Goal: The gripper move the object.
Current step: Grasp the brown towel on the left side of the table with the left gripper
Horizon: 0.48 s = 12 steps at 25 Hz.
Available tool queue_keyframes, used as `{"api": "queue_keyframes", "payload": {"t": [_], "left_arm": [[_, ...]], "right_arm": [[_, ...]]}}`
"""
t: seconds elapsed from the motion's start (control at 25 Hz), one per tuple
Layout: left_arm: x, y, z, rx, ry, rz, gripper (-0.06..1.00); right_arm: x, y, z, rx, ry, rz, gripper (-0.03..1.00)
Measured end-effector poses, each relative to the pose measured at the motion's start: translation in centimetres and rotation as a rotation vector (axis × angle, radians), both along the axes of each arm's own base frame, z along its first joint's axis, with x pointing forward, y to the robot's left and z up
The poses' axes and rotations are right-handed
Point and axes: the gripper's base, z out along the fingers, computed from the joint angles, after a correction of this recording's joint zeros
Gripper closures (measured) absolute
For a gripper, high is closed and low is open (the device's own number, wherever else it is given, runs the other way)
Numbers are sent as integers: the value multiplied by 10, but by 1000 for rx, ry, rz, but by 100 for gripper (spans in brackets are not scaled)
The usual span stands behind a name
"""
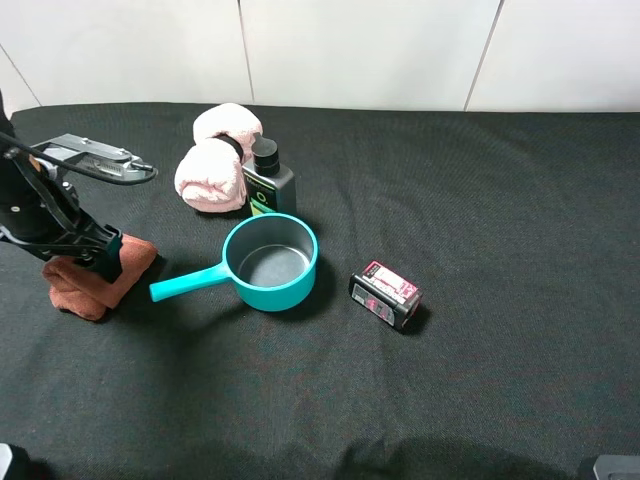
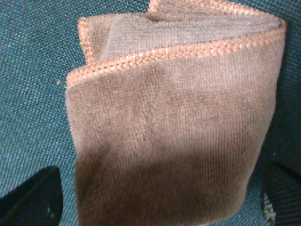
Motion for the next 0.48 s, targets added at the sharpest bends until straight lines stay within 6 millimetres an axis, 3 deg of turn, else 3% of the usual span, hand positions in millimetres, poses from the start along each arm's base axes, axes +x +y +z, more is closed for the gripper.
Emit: {"api": "queue_keyframes", "payload": {"t": [0.48], "left_arm": [[3,-1,-7,-3,-3,-4,7]], "right_arm": [[0,0,0,0,0,0,27]]}}
